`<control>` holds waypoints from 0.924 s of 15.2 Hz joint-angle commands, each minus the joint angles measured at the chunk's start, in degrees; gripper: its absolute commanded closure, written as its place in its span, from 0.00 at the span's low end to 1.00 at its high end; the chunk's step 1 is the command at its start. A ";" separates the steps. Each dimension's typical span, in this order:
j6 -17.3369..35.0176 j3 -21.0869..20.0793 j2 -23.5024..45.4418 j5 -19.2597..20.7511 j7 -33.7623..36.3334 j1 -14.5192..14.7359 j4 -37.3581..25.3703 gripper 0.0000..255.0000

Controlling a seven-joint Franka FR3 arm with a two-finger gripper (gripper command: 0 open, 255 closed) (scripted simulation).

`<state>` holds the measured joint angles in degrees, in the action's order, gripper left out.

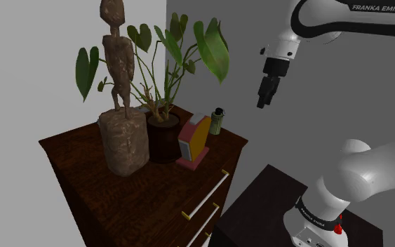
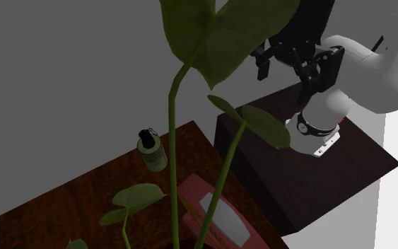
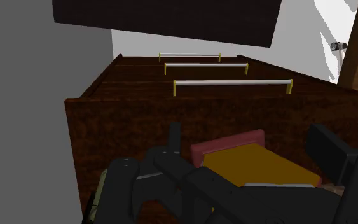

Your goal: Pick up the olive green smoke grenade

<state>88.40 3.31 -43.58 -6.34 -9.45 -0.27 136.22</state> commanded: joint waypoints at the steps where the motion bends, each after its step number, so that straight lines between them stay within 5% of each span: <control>1: 0.00 0.00 0.00 0.00 0.00 0.00 0.00 0.00; 14: 19.73 3.99 24.10 5.86 -12.57 0.52 -6.55 0.00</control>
<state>106.54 7.19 -21.65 -0.71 -21.29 0.10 130.53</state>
